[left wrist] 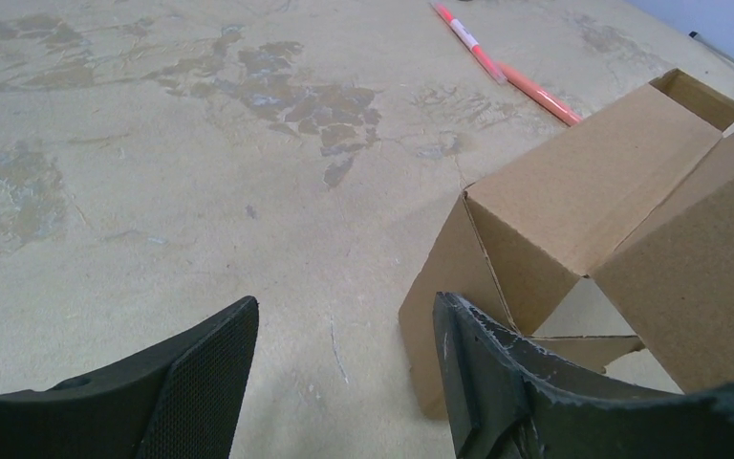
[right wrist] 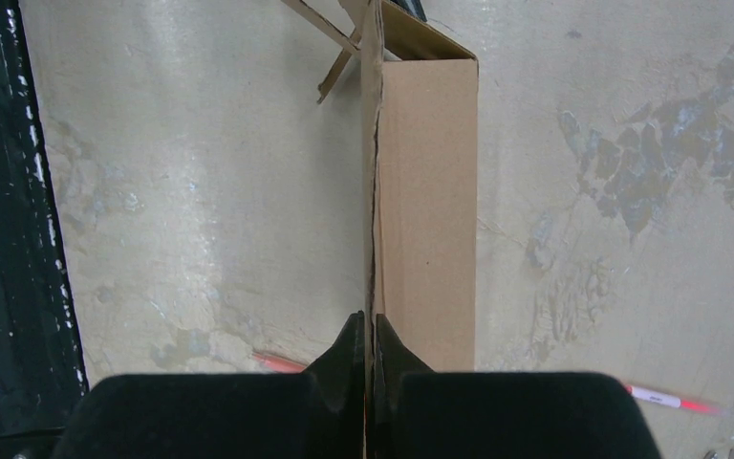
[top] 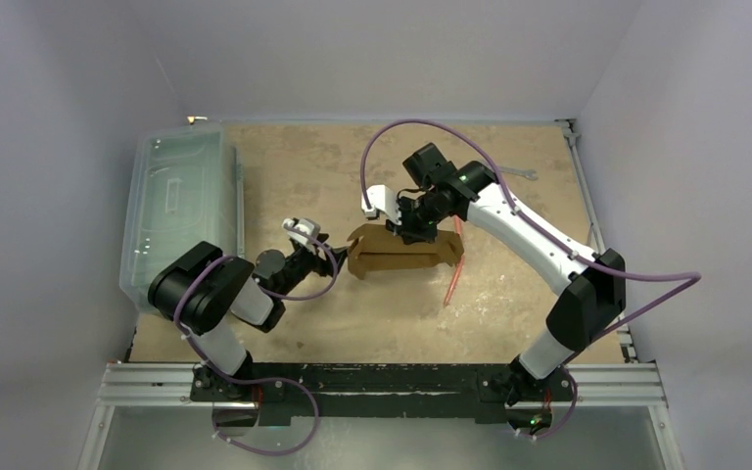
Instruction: Fold the paper box
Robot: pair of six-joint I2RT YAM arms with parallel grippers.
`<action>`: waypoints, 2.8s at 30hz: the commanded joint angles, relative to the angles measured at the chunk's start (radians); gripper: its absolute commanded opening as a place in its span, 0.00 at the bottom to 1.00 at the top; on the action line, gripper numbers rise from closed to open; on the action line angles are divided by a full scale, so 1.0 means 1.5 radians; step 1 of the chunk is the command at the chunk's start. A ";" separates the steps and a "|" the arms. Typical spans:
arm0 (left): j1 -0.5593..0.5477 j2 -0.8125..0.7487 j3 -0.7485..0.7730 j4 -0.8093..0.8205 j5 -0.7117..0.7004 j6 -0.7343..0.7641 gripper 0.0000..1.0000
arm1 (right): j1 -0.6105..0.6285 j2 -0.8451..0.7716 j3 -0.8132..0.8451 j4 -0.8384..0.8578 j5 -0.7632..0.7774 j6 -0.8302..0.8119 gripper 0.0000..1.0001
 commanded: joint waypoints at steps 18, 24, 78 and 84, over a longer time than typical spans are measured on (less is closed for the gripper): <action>-0.052 -0.032 0.000 -0.043 -0.017 -0.002 0.67 | -0.001 0.017 0.015 -0.004 -0.010 -0.004 0.00; -0.057 -0.023 -0.016 -0.007 -0.013 -0.012 0.69 | -0.001 0.013 0.010 -0.004 -0.010 -0.003 0.00; -0.209 0.083 -0.005 0.221 -0.272 0.046 0.62 | 0.000 0.021 0.010 0.001 -0.049 0.012 0.00; -0.208 0.050 -0.013 0.221 -0.254 0.067 0.62 | 0.000 0.022 0.008 0.002 -0.054 0.012 0.00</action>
